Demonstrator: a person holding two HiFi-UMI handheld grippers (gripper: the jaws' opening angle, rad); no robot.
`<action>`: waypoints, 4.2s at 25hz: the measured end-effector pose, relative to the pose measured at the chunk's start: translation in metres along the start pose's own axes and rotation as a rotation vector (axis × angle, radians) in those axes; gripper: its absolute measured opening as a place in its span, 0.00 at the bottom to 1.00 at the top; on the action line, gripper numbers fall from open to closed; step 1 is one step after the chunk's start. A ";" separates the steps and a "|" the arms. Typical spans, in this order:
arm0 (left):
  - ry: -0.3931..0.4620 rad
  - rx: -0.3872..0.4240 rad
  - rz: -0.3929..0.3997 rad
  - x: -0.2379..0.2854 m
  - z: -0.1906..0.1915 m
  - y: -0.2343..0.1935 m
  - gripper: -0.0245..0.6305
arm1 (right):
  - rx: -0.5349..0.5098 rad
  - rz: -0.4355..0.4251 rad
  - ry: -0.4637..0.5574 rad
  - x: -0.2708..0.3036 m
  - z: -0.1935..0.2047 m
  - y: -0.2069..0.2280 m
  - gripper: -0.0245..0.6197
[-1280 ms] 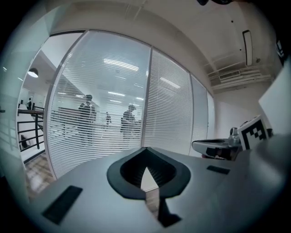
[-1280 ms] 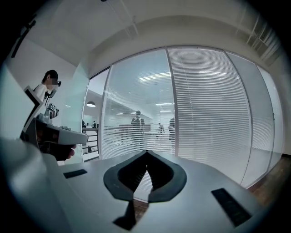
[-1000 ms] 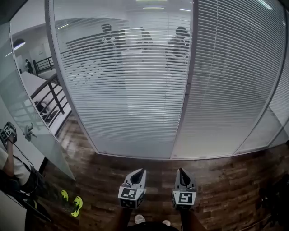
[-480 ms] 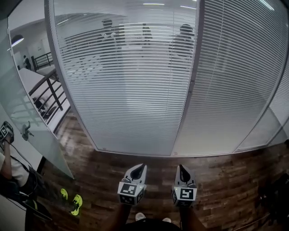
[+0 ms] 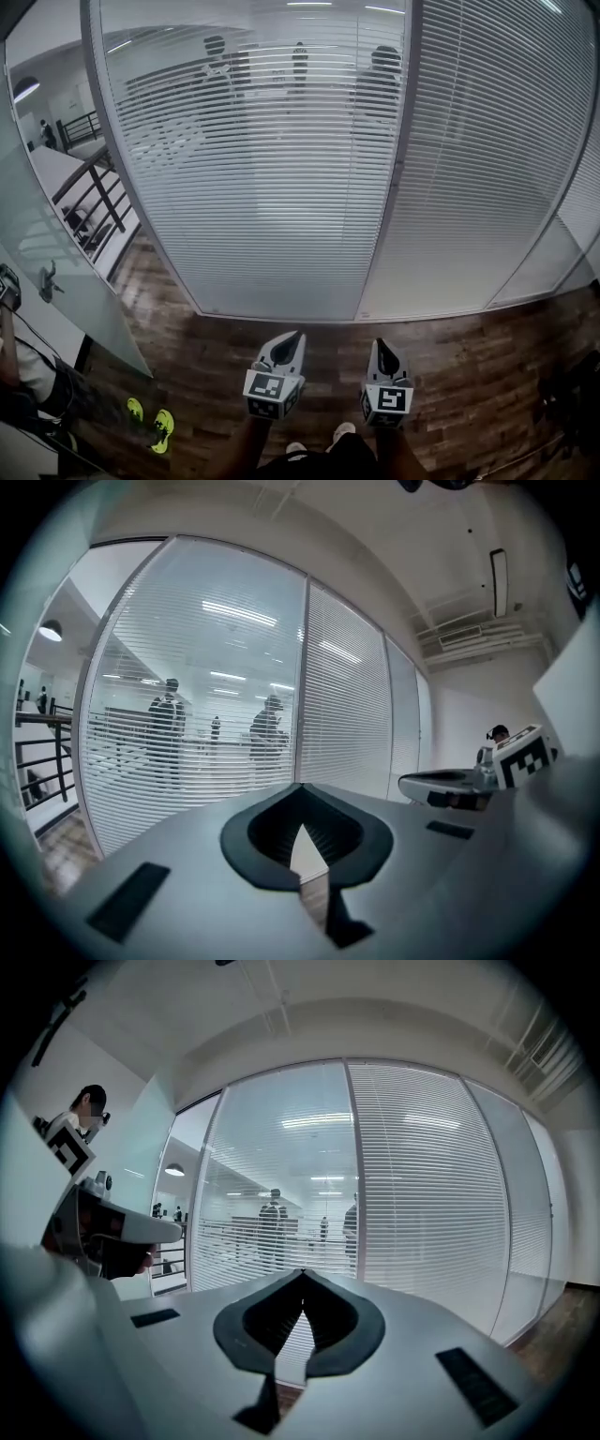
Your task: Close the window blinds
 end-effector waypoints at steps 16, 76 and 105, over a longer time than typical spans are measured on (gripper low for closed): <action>-0.014 -0.042 -0.068 0.093 -0.018 -0.023 0.04 | -0.030 -0.040 0.026 0.094 -0.019 0.064 0.04; 0.028 -0.032 0.085 0.337 -0.053 -0.096 0.04 | -0.044 0.035 -0.021 0.332 -0.007 0.117 0.04; 0.055 0.006 0.006 0.418 -0.064 -0.099 0.04 | 0.001 -0.027 0.107 0.435 -0.059 0.205 0.04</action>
Point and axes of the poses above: the fingertips, and each gripper's own axes: x forward along the fingers, y to its right, z out of its underside, the point moved 3 cm from there along -x, backward along the fingers, and after that the axes turned 2 degrees about -x, right-handed, at the moved point
